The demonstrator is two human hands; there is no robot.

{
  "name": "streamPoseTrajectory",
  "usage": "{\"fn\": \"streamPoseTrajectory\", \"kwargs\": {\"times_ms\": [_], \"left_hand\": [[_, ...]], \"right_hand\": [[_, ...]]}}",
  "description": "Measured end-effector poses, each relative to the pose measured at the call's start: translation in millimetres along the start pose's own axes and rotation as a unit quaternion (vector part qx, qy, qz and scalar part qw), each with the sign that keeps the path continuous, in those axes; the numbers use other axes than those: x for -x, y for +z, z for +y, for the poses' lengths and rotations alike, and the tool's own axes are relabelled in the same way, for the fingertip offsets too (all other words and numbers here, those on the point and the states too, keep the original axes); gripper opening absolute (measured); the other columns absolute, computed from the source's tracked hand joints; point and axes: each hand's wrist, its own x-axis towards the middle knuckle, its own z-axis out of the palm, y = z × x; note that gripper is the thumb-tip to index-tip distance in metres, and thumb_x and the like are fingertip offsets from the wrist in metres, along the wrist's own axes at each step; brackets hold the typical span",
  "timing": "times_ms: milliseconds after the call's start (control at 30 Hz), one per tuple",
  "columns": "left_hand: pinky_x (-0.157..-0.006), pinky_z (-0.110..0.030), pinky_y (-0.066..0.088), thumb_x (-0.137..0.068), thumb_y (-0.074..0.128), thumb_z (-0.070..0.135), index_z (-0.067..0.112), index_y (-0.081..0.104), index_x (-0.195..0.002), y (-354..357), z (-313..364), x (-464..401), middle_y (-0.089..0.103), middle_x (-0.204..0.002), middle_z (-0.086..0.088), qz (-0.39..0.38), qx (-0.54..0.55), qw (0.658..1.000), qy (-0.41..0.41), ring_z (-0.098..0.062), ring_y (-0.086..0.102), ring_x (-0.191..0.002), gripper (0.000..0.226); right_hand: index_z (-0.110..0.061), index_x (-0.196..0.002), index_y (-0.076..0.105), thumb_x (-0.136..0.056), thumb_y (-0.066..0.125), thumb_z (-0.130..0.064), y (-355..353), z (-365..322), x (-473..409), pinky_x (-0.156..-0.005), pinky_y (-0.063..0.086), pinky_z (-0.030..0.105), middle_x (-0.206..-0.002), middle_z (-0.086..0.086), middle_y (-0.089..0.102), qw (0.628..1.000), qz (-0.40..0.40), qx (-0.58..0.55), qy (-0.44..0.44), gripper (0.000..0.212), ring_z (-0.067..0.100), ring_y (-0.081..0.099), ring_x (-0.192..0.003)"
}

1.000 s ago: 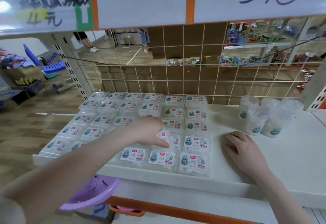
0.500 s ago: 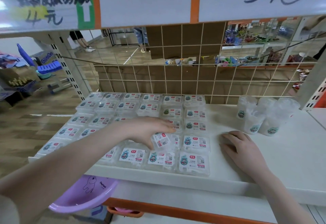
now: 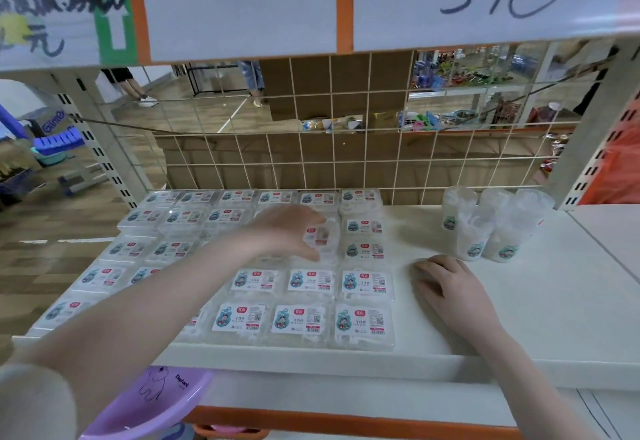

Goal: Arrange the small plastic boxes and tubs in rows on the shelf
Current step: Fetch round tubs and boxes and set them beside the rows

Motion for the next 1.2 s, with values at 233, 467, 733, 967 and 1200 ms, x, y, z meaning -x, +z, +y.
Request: {"fn": "streamPoseTrajectory", "kwargs": {"times_ms": [233,467,733,967,1200], "left_hand": [[-0.064,-0.024,0.036,-0.077,0.075,0.034,0.011,0.054,-0.089,2.7,6.4,-31.6,0.056,-0.079,0.004,0.054,0.004,0.998,0.009,-0.016,0.055,-0.076,0.033],[-0.078,-0.019,0.042,-0.079,0.073,0.034,0.010,0.061,-0.118,11.3,1.1,-41.5,0.068,-0.104,-0.004,0.065,0.004,0.998,-0.015,-0.014,0.063,-0.087,0.047],[-0.073,-0.024,0.039,-0.084,0.067,0.034,0.019,0.059,-0.123,22.3,1.2,-35.6,0.058,-0.115,-0.001,0.086,0.006,0.996,-0.034,-0.015,0.055,-0.093,0.042],[-0.090,-0.030,0.040,-0.089,0.061,0.033,0.020,0.049,-0.134,33.8,3.4,-27.7,0.052,-0.131,0.003,0.109,0.036,0.991,-0.068,-0.020,0.051,-0.115,0.048],[-0.089,-0.031,0.039,-0.091,0.056,0.038,0.022,0.053,-0.124,39.6,3.8,-23.9,0.052,-0.125,0.004,0.141,0.066,0.986,-0.053,-0.020,0.050,-0.113,0.037]], "right_hand": [[-0.010,-0.105,0.069,-0.081,0.070,-0.015,-1.3,-1.1,1.7,-0.083,0.048,0.037,-0.104,0.008,0.063,1.000,0.001,0.001,-0.002,0.025,0.032,0.058,-0.097],[-0.008,-0.102,0.070,-0.078,0.072,-0.013,-1.9,-0.5,1.3,-0.080,0.049,0.038,-0.101,0.009,0.064,1.000,0.004,-0.004,-0.009,0.024,0.033,0.058,-0.094],[-0.009,-0.103,0.069,-0.079,0.070,-0.014,-1.4,1.2,1.8,-0.082,0.047,0.035,-0.104,0.008,0.063,1.000,0.002,-0.001,-0.013,0.025,0.031,0.057,-0.096],[-0.009,-0.100,0.070,-0.080,0.069,-0.013,-5.8,-6.3,7.4,-0.081,0.048,0.033,-0.105,0.007,0.065,1.000,0.003,0.020,-0.011,0.021,0.030,0.059,-0.099],[-0.018,-0.124,0.057,-0.093,0.051,-0.028,-18.2,-10.4,23.0,-0.087,0.039,0.029,-0.123,0.000,0.056,0.989,-0.005,0.038,0.142,0.033,0.020,0.048,-0.116]]}}
